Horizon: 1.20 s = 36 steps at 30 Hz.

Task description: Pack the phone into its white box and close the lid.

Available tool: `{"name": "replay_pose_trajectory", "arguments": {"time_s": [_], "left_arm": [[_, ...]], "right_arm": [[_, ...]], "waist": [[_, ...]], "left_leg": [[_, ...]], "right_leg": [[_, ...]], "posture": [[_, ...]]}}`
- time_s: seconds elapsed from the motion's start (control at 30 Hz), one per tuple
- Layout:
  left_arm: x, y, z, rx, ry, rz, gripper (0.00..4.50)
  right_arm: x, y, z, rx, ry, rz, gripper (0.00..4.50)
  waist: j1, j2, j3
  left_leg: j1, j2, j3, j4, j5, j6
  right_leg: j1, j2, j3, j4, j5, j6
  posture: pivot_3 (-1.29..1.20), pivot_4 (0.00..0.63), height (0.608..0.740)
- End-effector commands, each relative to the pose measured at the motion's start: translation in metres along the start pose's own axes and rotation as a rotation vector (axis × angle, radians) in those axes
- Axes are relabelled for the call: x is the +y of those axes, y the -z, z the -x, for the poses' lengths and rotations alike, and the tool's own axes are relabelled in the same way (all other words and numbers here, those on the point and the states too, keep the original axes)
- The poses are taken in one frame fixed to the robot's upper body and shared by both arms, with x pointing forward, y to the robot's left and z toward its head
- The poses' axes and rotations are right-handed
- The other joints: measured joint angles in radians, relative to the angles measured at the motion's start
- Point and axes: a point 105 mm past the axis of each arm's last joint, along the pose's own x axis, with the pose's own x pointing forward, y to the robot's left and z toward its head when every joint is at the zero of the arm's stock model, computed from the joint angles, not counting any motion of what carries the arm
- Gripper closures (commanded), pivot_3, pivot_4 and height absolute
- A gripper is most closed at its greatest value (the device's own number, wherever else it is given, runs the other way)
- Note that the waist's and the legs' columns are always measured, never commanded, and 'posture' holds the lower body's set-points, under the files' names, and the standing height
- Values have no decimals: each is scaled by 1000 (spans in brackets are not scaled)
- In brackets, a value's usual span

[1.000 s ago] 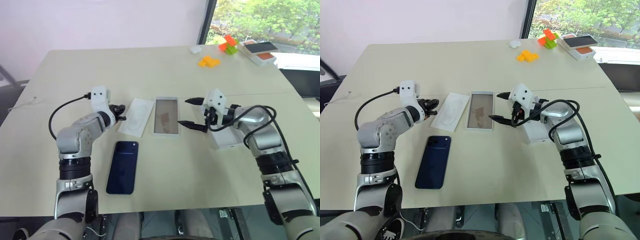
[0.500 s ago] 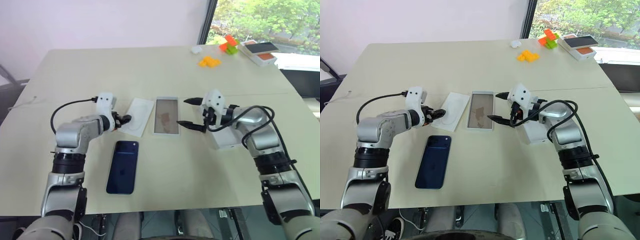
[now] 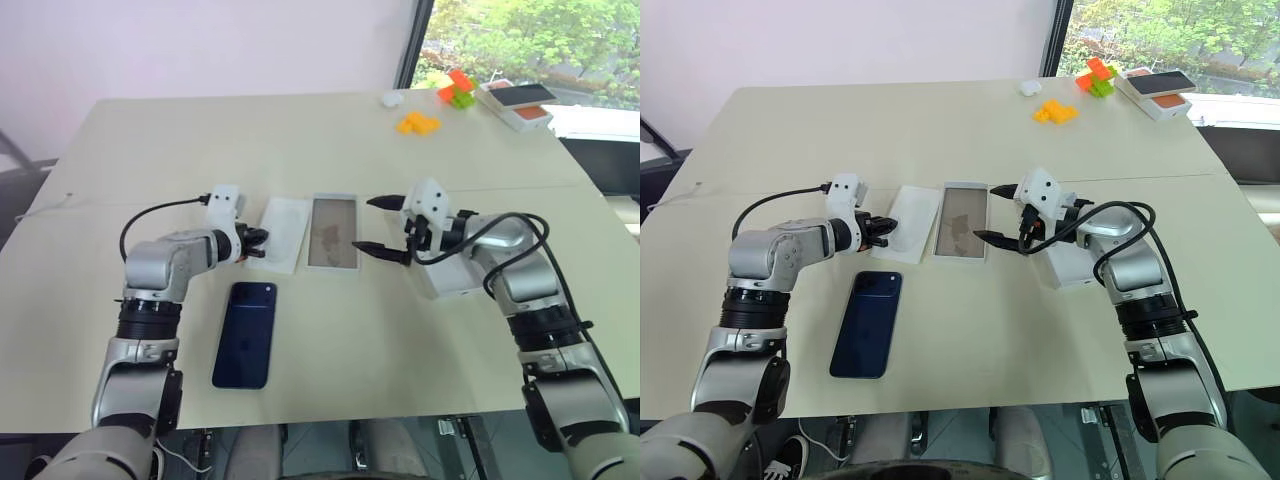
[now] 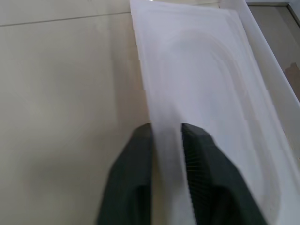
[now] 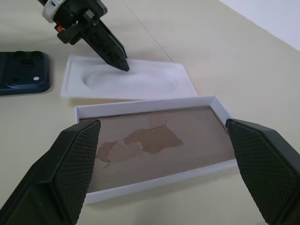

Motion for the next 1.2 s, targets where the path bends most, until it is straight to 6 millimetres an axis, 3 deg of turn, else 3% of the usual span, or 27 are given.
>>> {"name": "replay_pose_trajectory", "arguments": {"time_s": [0.03, 0.17, 0.4, 0.6, 0.8, 0.9, 1.0, 1.1, 1.2], "left_arm": [[1, 7, 0, 21, -14, 4, 3881], [3, -3, 6, -26, -34, 7, 3881], [3, -40, 27, -194, -40, 89, 3881], [-12, -66, 30, -285, 40, 161, 3881], [-8, -52, 22, -219, -11, 74, 3881], [1, -52, 25, -236, -19, 96, 3076], [16, -50, 31, -198, -62, 48, 1585], [14, -40, 35, -98, -5, -8, 66], [19, -35, 32, -61, 9, 6, 18]], "right_arm": [[-3, -16, 2, -50, 12, 39, 0], [-3, -14, 2, -48, 15, 35, 0], [0, -10, 8, -39, -6, 24, 0], [-3, -8, 15, -36, -10, 6, 0], [-3, -9, 13, -39, -4, 29, 0], [-2, -8, 13, -38, -3, 28, 0], [-2, -8, 13, -38, -1, 23, 0], [-1, -7, 13, -36, -3, 23, 0], [0, -9, 10, -44, -8, 26, 0]], "waist": [[-1, 0, 0], [-1, 0, 0], [-2, -1, 1], [0, -2, 1], [-7, -2, 1], [-6, -2, 1], [-5, -2, 2], [-4, -3, 2], [1, -3, 2]], "left_leg": [[0, 0, 0, 0, 0, 0], [0, 0, 0, 0, 0, 0], [0, 0, 0, 0, 0, 0], [-1, 0, 0, 0, 0, 0], [0, 0, 0, -1, 1, -2], [0, 1, 0, -1, 1, -2], [-1, 1, 0, -1, 1, -2], [0, 1, 1, -1, 1, -2], [0, 1, 1, -1, 1, -2]], "right_leg": [[0, 0, 0, 0, 0, 0], [0, 0, 0, 0, 0, 0], [0, 0, 0, 0, 0, 0], [0, 0, 0, 0, 0, 0], [-1, 0, 0, 0, 0, 0], [-2, 1, 1, 0, 0, 0], [-2, 1, 1, 0, 0, 0], [-2, 1, 1, 0, 0, 0], [-1, 1, 1, -1, 0, 0]], "posture": [[0, 150, 740], [0, 150, 740], [0, 150, 740], [0, 150, 740], [0, 150, 740], [0, 150, 740], [0, 150, 740], [0, 150, 740], [0, 150, 740]]}}
